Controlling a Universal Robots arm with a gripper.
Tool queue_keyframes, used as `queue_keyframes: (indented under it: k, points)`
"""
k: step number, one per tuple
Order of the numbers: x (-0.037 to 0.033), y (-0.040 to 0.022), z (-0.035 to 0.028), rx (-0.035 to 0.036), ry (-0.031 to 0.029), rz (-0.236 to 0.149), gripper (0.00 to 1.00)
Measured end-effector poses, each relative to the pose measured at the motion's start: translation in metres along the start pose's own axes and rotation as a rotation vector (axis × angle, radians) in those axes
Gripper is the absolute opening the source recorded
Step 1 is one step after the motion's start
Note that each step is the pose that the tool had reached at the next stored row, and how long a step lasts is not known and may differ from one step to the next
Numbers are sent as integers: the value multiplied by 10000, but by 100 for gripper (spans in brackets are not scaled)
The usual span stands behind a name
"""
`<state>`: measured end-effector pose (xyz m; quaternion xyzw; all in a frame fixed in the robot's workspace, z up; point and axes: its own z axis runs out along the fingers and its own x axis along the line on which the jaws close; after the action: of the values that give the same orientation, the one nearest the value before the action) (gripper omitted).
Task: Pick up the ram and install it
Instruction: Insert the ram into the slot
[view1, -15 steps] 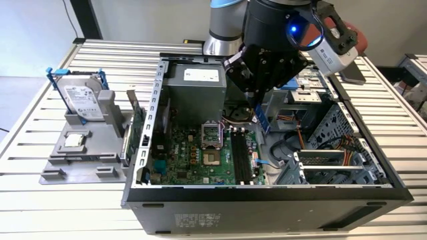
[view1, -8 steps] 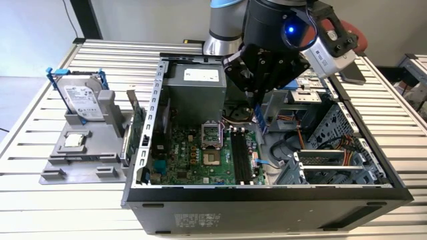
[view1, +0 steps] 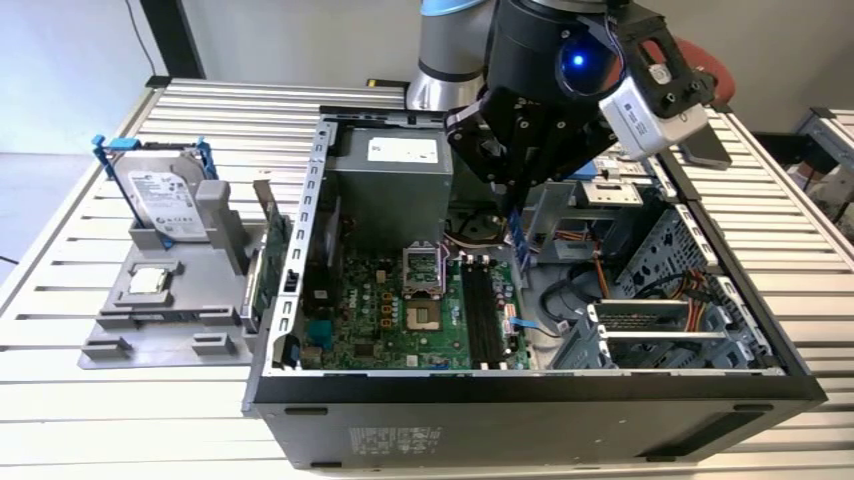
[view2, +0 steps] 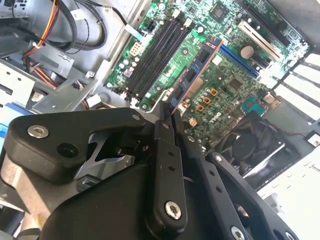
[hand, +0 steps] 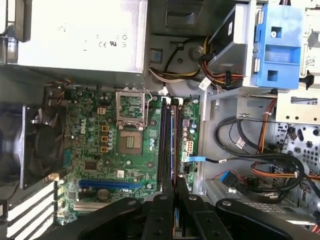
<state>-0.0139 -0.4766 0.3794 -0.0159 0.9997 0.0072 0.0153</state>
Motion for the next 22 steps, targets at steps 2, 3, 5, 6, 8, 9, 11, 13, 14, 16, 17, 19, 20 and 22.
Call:
queue_keyframes:
  k: [2, 3, 5, 6, 8, 9, 11, 13, 14, 16, 17, 19, 20, 22]
  points:
    - [0, 0, 0, 2, -1, 59, 0]
    - [-1, 0, 0, 2, -1, 62, 0]
    - [-1, 0, 0, 3, 0, 68, 0]
    - [-1, 0, 0, 2, -1, 69, 0]
    - [-2, 1, 9, 2, -1, 70, 0]
    - [-6, 0, 16, 3, 0, 70, 0]
    - [-26, -1, 32, 2, -1, 77, 0]
    - [-59, -2, 46, 4, 0, 86, 0]
    - [-78, -3, 54, 3, -1, 92, 0]
    - [-115, -4, 68, 3, -1, 105, 0]
    - [-136, -5, 76, 3, -1, 112, 0]
    - [-178, -7, 89, 3, -1, 122, 0]
    - [-199, -8, 96, 4, 0, 126, 0]
    - [-244, -9, 110, 5, 1, 135, 0]
